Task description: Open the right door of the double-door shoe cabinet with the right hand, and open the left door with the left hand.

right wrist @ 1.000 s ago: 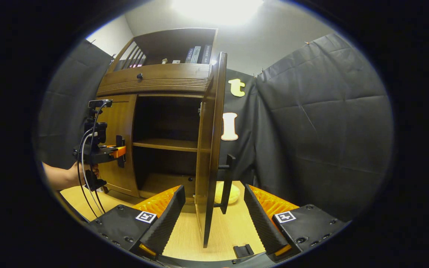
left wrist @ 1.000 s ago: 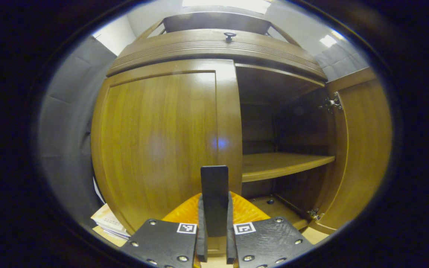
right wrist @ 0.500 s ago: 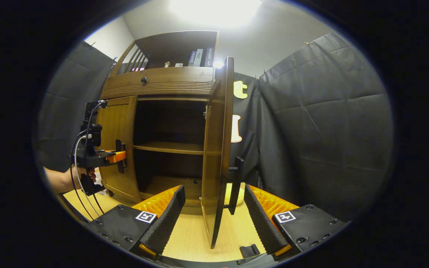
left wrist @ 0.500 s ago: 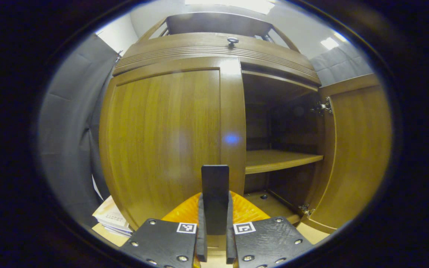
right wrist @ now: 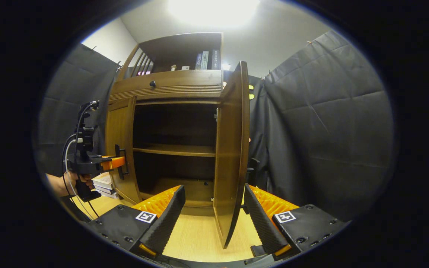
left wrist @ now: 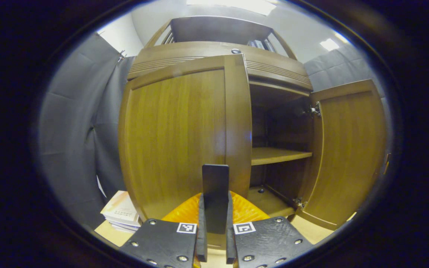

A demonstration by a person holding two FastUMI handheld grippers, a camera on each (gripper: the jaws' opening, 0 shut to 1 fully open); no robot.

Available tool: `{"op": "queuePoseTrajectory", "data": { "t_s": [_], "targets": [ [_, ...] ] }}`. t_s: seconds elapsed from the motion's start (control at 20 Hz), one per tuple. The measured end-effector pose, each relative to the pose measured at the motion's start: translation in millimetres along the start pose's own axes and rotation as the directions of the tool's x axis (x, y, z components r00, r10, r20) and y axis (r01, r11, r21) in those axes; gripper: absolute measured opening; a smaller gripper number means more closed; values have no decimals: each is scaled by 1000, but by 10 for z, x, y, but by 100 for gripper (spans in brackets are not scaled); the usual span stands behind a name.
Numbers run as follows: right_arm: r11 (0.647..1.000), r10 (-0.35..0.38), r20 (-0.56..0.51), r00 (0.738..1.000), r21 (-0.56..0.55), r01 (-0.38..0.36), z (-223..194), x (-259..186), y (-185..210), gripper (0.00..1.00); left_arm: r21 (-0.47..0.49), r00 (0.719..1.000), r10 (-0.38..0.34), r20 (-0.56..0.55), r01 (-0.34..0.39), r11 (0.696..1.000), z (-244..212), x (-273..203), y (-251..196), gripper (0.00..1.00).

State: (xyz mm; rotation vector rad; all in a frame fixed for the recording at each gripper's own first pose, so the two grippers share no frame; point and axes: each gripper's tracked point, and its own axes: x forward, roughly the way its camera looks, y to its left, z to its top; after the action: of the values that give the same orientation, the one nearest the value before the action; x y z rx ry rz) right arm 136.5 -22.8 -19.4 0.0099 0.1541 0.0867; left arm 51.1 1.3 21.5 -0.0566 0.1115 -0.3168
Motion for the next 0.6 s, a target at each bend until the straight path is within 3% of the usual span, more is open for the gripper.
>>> {"op": "queuePoseTrajectory", "data": {
  "t_s": [0.6],
  "targets": [
    [998, 68, 24, 997, 1, -68, 102, -125, 253, 97, -2, 999, 32, 8, -32, 999, 190, -102, -14, 22]
  ]
}}
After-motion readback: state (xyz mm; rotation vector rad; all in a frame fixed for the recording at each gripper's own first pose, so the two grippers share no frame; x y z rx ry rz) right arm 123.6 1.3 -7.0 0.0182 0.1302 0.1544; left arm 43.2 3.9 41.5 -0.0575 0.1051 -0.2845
